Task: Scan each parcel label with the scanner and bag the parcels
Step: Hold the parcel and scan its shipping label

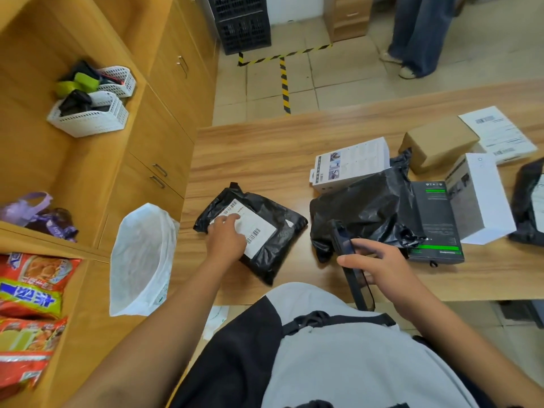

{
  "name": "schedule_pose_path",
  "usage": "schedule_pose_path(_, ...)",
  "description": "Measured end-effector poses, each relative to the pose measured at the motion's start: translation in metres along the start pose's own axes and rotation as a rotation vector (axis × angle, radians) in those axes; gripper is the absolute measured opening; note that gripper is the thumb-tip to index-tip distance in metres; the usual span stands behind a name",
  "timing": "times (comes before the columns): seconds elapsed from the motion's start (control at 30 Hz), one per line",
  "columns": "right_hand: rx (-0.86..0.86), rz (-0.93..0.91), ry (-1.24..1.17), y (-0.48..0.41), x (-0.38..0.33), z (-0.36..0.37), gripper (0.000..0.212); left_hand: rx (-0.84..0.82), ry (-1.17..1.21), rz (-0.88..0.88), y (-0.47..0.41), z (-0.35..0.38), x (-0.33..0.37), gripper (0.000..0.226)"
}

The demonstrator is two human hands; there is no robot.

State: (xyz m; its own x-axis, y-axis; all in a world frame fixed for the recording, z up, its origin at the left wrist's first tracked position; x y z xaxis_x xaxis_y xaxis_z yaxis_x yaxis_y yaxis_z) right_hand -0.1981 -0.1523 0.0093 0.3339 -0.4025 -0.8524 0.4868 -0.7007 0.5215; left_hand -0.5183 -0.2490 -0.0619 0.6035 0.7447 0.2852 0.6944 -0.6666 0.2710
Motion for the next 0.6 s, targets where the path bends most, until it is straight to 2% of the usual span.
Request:
schedule_pose_path(0.03, 0.000, 0.003, 0.014, 0.000, -0.001, 0.001, 0.022, -0.006, 0.025, -0.036, 0.004, 0.005, 0.001, 0.059)
schedule_pose_path(0.13, 0.004, 0.011, 0.038, -0.003, 0.000, 0.002, 0.025, -0.127, -0.029, -0.041, 0.015, 0.021, 0.001, 0.080)
schedule_pose_path(0.2, 0.008, 0.010, 0.036, -0.002, -0.001, 0.003, 0.025, -0.135, -0.010, -0.012, 0.017, 0.028, -0.001, 0.089)
schedule_pose_path(0.43, 0.023, 0.028, 0.112, 0.000, 0.001, 0.005, 0.019, -0.313, 0.014, 0.228, 0.003, 0.023, -0.002, 0.091)
schedule_pose_path(0.53, 0.000, 0.029, 0.342, -0.008, -0.003, 0.004, 0.077, -0.330, 0.018, 0.273, 0.001, 0.023, 0.000, 0.094)
schedule_pose_path(0.6, -0.085, 0.038, 0.527, -0.012, -0.017, 0.006, 0.096, -0.319, 0.014, 0.275, 0.001, 0.024, -0.001, 0.098)
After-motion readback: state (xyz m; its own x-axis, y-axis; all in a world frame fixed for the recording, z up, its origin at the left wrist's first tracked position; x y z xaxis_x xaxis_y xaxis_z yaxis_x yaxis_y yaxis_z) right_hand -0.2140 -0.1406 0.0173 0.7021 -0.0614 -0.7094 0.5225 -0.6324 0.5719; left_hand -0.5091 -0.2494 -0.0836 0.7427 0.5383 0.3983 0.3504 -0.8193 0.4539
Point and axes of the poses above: each hand's wrist, its own y-axis away from the middle knuckle, its own z-axis out of the palm, x = y × z, the point moved 2 cm from there along -y, towards the middle knuckle, and after that the axes turned 2 degrees about z, right-handed, at the moved point
